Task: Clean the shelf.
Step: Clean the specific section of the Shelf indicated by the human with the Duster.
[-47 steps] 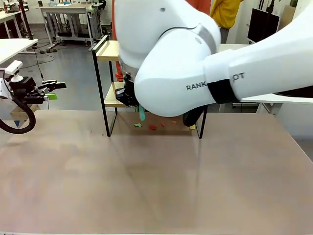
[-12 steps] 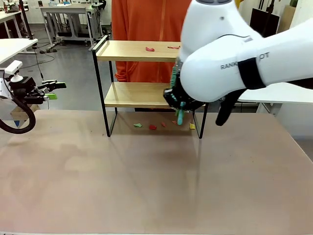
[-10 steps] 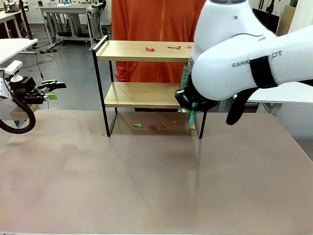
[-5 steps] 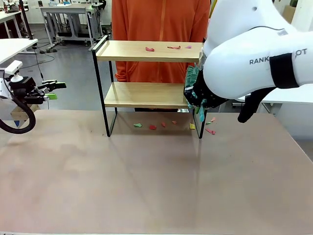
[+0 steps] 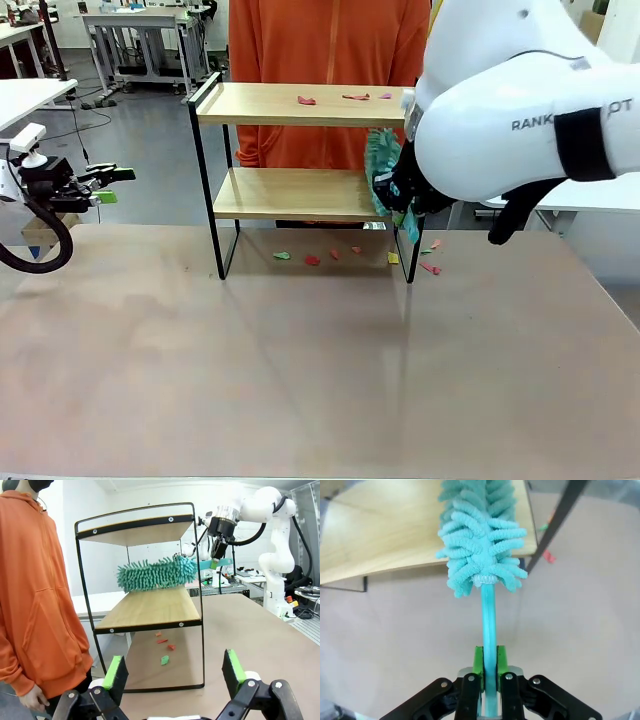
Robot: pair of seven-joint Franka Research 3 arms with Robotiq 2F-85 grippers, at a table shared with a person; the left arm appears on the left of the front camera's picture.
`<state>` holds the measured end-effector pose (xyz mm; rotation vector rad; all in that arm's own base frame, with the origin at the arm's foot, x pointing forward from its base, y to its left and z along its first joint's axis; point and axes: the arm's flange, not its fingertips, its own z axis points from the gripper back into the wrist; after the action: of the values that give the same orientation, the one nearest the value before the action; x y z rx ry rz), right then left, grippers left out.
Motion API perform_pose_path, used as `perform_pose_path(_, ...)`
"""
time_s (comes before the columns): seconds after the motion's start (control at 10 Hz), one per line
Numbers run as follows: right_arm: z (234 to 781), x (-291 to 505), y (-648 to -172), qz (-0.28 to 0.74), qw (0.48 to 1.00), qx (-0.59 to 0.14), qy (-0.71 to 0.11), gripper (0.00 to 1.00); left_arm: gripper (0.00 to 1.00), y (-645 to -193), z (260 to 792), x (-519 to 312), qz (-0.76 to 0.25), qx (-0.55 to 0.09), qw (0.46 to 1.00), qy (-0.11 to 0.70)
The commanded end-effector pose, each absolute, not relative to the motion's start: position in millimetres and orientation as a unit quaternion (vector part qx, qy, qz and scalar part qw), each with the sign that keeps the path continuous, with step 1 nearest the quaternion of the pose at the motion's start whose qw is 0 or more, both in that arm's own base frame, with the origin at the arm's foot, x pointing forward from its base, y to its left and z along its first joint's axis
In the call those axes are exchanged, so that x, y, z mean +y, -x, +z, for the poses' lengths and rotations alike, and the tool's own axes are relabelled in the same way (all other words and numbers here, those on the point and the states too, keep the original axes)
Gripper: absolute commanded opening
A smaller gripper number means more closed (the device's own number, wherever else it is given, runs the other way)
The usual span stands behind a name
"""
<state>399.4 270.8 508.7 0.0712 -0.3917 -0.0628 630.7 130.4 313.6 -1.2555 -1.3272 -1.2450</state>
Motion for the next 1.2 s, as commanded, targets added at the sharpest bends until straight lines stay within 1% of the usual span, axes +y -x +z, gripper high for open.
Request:
perform_pose_path(0.0, 521, 235, -391, 0.056, 0.973, -0.204, -0.093, 0.13, 1.00, -631, 316, 129, -0.504, -0.538, 0.446, 0.508)
perform_pose_path(0.3, 537, 204, -387, 0.168, 0.958, -0.191, -0.135, 0.13, 1.00, -631, 316, 129, -0.504, -0.538, 0.446, 0.508)
perform_pose_path(0.6, 550, 190, -372, 0.323, 0.922, -0.146, -0.155, 0.13, 1.00, -631, 316, 129, -0.504, -0.538, 0.446, 0.508)
perform_pose_path(0.8, 554, 186, -355, 0.375, 0.913, -0.093, -0.129, 0.13, 1.00, -631, 316, 129, -0.504, -0.538, 0.446, 0.508)
perform_pose_path(0.9, 553, 181, -346, 0.384, 0.914, -0.056, -0.118, 0.13, 1.00, -631, 316, 129, -0.504, -0.538, 0.446, 0.508)
perform_pose_path(1.1, 553, 166, -318, 0.423, 0.900, 0.003, -0.107, 0.13, 1.00, -631, 316, 129, -0.504, -0.538, 0.446, 0.508)
